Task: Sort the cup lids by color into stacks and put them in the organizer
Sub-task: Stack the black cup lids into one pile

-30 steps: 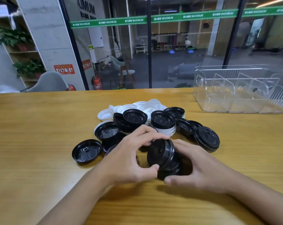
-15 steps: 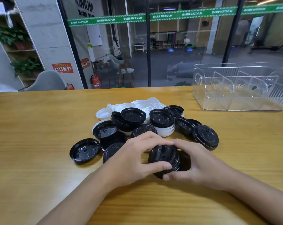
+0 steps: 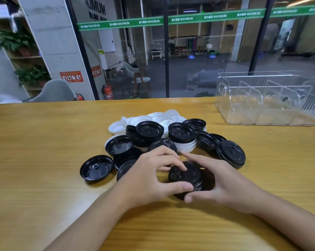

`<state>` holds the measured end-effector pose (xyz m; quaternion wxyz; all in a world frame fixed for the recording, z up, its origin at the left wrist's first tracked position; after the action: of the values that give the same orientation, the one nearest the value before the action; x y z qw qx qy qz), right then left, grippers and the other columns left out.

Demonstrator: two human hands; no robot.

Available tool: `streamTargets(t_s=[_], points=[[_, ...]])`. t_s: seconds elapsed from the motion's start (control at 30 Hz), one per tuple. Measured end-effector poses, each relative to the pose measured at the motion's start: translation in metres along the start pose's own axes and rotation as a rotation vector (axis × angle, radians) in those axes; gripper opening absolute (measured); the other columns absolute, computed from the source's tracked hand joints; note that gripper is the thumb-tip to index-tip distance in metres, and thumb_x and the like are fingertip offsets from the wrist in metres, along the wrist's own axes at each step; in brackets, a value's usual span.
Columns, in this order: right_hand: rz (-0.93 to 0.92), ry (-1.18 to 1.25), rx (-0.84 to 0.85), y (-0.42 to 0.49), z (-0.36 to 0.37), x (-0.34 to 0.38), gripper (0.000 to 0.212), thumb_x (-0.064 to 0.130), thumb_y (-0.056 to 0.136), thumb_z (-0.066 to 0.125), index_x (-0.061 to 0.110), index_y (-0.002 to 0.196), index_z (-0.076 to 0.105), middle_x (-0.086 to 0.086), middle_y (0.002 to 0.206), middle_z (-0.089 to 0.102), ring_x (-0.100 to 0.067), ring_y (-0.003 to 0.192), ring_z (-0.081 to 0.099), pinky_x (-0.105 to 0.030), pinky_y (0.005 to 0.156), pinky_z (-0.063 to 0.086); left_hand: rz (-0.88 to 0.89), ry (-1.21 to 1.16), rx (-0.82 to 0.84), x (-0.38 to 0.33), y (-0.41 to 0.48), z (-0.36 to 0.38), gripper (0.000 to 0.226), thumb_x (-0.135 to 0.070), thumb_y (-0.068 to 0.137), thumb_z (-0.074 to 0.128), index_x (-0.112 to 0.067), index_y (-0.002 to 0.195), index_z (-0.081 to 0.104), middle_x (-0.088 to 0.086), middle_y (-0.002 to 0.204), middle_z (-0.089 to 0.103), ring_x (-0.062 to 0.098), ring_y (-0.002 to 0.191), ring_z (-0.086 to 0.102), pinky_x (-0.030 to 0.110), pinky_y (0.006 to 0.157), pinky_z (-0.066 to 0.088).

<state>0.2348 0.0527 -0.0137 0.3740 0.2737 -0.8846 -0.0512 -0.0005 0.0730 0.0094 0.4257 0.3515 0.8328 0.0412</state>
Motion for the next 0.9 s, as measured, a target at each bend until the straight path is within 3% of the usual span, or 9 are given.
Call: streamTargets(t_s=[0.17,0.4,0.53,0.77,0.9], points=[[0.009,0.000,-0.005,-0.001,0.000,0.001,0.092,0.061,0.071,0.090,0.034,0.151,0.053,0.026,0.133,0.064,0.001,0.129,0.060,-0.021,0.107,0.046,-0.010,-0.031,-0.032,0.000,0.000,0.000,0.032,-0.027,0.081,0.091,-0.026,0.110,0.079,-0.013,0.114,0.069,0.010,0.118,0.067,0.019,0.097,0.056],[-0.010,-0.009,-0.018,0.000,-0.001,-0.001,0.097,0.058,0.071,0.092,0.033,0.154,0.049,0.028,0.139,0.061,0.007,0.133,0.055,-0.015,0.110,0.042,-0.009,-0.064,0.001,-0.002,0.001,-0.005,0.045,-0.011,0.079,0.089,-0.025,0.119,0.074,-0.012,0.122,0.068,0.008,0.123,0.067,0.029,0.103,0.056],[0.015,-0.023,0.006,0.000,-0.001,-0.002,0.099,0.059,0.070,0.092,0.034,0.155,0.047,0.028,0.139,0.061,0.007,0.134,0.054,-0.018,0.112,0.042,-0.012,-0.079,0.044,-0.002,0.000,-0.002,0.048,-0.007,0.080,0.084,-0.025,0.123,0.072,-0.012,0.123,0.069,0.008,0.125,0.066,0.031,0.109,0.053],[0.027,-0.054,0.062,-0.002,-0.001,-0.002,0.100,0.064,0.077,0.085,0.033,0.160,0.039,0.027,0.146,0.055,0.006,0.139,0.049,-0.027,0.116,0.042,0.013,-0.051,0.048,-0.002,0.000,0.003,0.043,-0.017,0.084,0.086,-0.026,0.124,0.071,-0.015,0.123,0.069,0.009,0.128,0.063,0.024,0.109,0.051],[0.026,-0.060,0.113,-0.003,-0.002,-0.004,0.100,0.074,0.086,0.069,0.034,0.165,0.025,0.028,0.157,0.044,0.008,0.147,0.038,-0.032,0.122,0.036,0.053,-0.030,0.001,0.000,0.003,0.006,0.042,-0.025,0.083,0.091,-0.020,0.120,0.074,-0.010,0.117,0.070,0.012,0.119,0.067,0.021,0.104,0.053]])
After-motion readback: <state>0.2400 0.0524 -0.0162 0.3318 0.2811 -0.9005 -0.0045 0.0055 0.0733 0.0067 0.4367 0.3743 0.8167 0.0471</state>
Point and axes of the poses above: each hand's wrist, its own y-axis towards the middle knuckle, its own z-axis out of the palm, x = y × z, the point moved 1 cm from there along y, towards the middle knuckle
